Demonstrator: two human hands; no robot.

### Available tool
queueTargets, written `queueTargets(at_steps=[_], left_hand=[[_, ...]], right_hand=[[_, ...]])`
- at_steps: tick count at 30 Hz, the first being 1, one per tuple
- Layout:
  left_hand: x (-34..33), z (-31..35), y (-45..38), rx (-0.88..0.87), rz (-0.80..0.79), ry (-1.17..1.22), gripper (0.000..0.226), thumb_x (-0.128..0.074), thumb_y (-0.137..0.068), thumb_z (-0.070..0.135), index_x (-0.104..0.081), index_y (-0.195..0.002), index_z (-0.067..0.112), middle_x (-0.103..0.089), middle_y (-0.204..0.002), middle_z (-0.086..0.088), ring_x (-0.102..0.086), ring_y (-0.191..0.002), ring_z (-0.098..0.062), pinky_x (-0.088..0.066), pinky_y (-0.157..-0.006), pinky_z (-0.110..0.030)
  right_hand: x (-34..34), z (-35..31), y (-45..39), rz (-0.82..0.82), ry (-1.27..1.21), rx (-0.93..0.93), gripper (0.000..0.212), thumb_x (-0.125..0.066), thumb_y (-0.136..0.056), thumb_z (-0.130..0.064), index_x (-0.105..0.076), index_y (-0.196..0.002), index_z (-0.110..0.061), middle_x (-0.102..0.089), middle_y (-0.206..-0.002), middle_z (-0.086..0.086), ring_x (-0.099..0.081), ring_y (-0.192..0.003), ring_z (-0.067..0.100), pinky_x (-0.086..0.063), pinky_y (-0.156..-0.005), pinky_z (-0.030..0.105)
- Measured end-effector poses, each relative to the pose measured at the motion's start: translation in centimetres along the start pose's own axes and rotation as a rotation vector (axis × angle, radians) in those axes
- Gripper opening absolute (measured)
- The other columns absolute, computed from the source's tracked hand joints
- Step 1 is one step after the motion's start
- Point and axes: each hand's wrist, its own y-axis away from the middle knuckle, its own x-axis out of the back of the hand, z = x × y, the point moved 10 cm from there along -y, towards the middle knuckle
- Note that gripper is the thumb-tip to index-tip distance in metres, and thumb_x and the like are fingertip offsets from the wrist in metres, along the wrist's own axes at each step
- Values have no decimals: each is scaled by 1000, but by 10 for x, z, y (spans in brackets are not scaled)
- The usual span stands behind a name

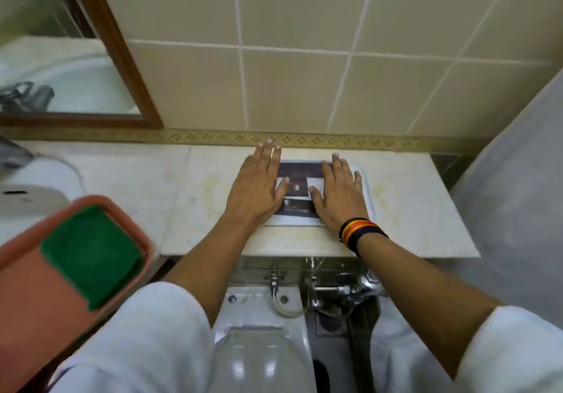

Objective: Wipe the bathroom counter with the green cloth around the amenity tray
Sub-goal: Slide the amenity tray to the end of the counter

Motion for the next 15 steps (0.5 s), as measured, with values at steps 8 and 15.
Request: queueTargets(at_steps=[8, 15], left_hand=[[-4, -39, 5, 531, 142, 4, 48, -39, -106, 34, -61, -131, 0, -63, -128, -21, -59, -115, -34, -51, -97, -44], [-25, -57, 13, 961, 19, 328, 48, -44, -103, 35, -69, -122, -1, -59, -131, -24, -54, -122, -42, -46, -102, -48]], right_hand=[[16, 81, -12, 177, -143, -342, 42, -49, -100, -32, -59, -132, -6, -53, -138, 19, -49, -127, 38, -42, -104, 47], [3, 137, -9, 69, -476, -670, 14, -60, -87, -2, -65, -75, -9, -57, -69, 12, -58, -76, 39, -41, -68, 28]])
